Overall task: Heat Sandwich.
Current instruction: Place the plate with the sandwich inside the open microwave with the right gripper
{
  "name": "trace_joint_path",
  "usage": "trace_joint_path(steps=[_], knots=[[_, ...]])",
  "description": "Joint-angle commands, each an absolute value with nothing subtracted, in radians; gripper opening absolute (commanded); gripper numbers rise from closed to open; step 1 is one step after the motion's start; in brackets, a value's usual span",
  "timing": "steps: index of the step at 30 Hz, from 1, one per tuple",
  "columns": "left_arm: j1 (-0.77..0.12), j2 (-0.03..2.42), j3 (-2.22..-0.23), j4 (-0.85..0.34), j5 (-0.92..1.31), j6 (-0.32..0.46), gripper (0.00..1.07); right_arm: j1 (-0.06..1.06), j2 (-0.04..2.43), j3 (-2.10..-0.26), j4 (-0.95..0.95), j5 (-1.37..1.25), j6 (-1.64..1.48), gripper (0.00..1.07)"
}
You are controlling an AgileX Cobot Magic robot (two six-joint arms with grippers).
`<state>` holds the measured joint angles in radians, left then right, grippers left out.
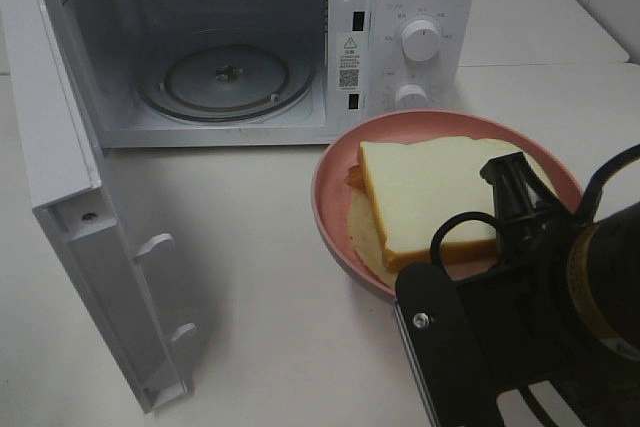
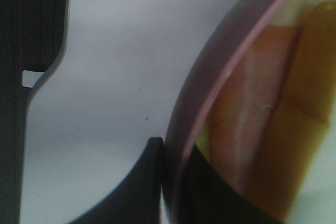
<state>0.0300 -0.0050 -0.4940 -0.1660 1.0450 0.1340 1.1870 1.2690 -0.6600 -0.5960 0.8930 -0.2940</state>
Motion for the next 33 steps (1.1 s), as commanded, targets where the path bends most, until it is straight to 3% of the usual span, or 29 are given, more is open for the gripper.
trace_joint_path(steps=[1, 15, 33], knots=[[0.033, -0.025, -0.492, -0.173, 1.038, 0.129, 1.00, 1.190, 1.266, -0.662, -0.650, 0.875, -0.363, 0.00], [0.033, -0.025, -0.492, -0.173, 1.038, 0.129, 1.00, 1.183, 1.266, -0.662, -0.613, 0.797, -0.578, 0.00], [0.033, -0.025, -0.492, -0.173, 1.038, 0.129, 1.00, 0.864, 1.266, -0.662, -0.386, 0.587, -1.186, 0.00]])
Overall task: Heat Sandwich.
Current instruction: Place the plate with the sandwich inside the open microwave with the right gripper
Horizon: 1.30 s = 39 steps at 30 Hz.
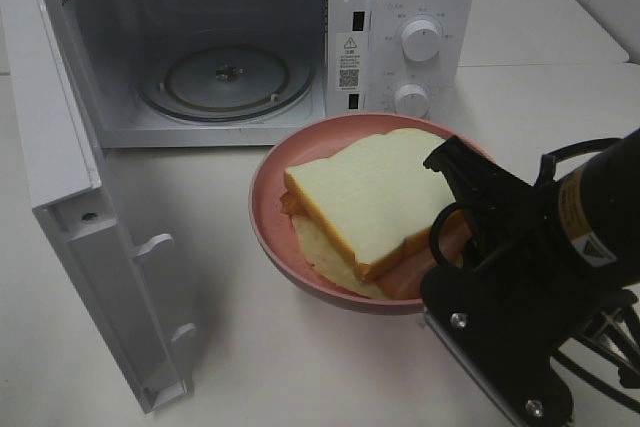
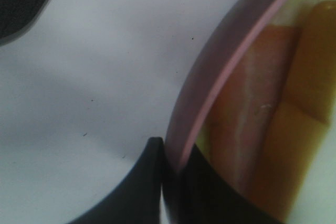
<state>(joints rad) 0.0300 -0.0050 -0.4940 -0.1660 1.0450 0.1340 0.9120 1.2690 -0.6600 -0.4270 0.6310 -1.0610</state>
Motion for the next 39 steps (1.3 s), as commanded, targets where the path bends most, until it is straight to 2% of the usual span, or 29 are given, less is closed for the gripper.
trace_joint_path(steps=[1, 6, 15, 30, 39], knots=[[0.033, -0.025, -0.492, -0.173, 1.038, 0.129, 1.00, 0.847, 1.266, -0.662, -0.361, 0.582, -1.220, 0.00], [0.033, -0.025, -0.492, -0.173, 1.038, 0.129, 1.00, 0.732, 1.269, -0.662, -0.263, 0.557, -1.445, 0.00], [0.033, -0.025, -0.492, -0.173, 1.038, 0.129, 1.00, 0.643, 1.269, -0.662, -0.200, 0.481, -1.616, 0.00], [0.033, -0.025, -0.492, -0.173, 1.038, 0.129, 1.00, 0.643, 1.295, -0.662, -0.219, 0.411, -1.613, 0.00], [0.033, -0.025, -0.492, -0.173, 1.038, 0.129, 1.00, 0.673, 1.382, -0.755, -0.220, 0.402, -1.594, 0.00]])
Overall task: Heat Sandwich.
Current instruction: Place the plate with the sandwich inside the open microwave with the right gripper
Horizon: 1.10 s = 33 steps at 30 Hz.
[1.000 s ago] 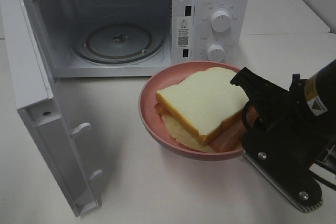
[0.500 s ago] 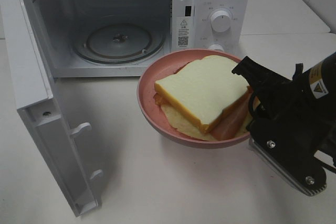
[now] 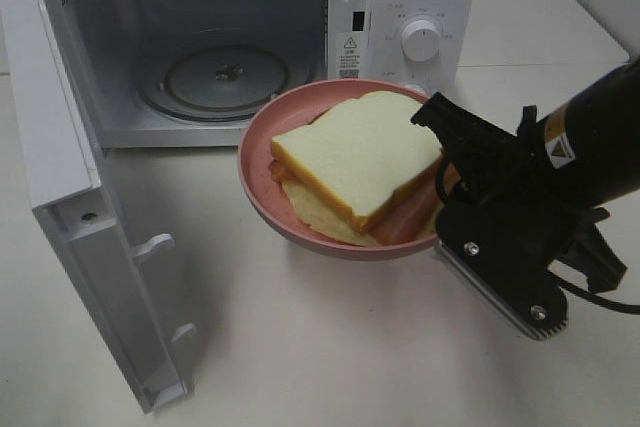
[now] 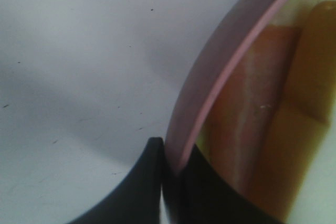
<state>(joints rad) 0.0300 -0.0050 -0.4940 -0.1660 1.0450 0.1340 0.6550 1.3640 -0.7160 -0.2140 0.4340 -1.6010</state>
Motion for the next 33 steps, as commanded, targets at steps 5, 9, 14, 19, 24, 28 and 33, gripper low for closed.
trace_joint_path(steps=[5, 9, 14, 19, 24, 28, 33], knots=[[0.033, -0.025, -0.492, -0.173, 1.038, 0.129, 1.00, 0.712, 1.466, -0.827, -0.218, 0.402, -1.590, 0.00], [0.033, -0.025, -0.492, -0.173, 1.038, 0.129, 1.00, 0.724, 1.505, -0.862, -0.218, 0.407, -1.590, 0.00], [0.033, -0.025, -0.492, -0.173, 1.038, 0.129, 1.00, 0.724, 1.581, -0.954, -0.196, 0.437, -1.591, 0.00], [0.033, -0.025, -0.492, -0.173, 1.038, 0.129, 1.00, 0.724, 1.639, -1.030, -0.196, 0.460, -1.591, 0.00], [0.033, -0.025, -0.492, -0.173, 1.038, 0.129, 1.00, 0.724, 1.701, -1.096, -0.196, 0.458, -1.591, 0.00], [0.033, -0.025, -0.492, -0.173, 1.038, 0.129, 1.00, 0.724, 1.743, -1.144, -0.196, 0.458, -1.591, 0.00], [0.033, -0.025, -0.492, -0.173, 1.038, 0.129, 1.00, 0.724, 1.794, -1.214, -0.194, 0.476, -1.591, 0.00]])
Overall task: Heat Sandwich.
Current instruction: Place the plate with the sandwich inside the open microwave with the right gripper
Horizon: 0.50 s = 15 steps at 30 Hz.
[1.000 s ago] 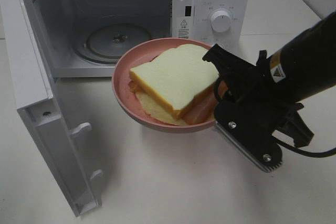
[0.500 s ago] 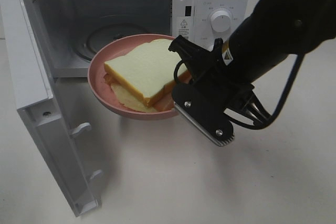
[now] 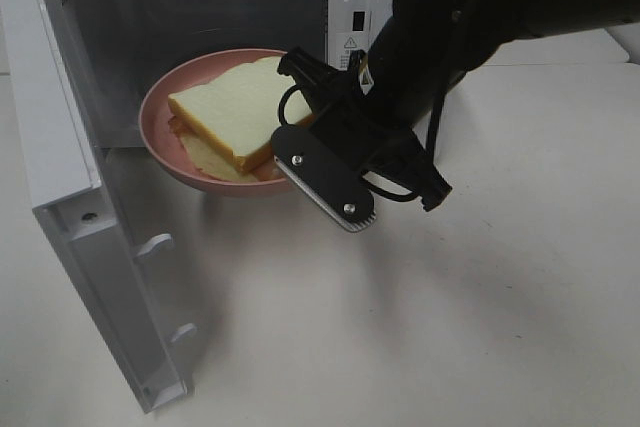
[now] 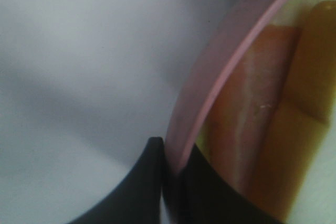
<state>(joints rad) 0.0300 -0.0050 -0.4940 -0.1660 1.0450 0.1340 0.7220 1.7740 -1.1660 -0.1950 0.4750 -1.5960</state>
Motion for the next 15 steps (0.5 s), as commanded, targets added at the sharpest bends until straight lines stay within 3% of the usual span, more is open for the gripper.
trace_joint_path(steps=[1, 15], knots=[[0.033, -0.025, -0.492, -0.173, 1.038, 0.129, 1.00, 0.724, 1.805, -1.231, -0.194, 0.489, -1.590, 0.00], [0.033, -0.025, -0.492, -0.173, 1.038, 0.129, 1.00, 0.724, 1.976, -1.467, -0.202, 0.568, -1.509, 0.00]])
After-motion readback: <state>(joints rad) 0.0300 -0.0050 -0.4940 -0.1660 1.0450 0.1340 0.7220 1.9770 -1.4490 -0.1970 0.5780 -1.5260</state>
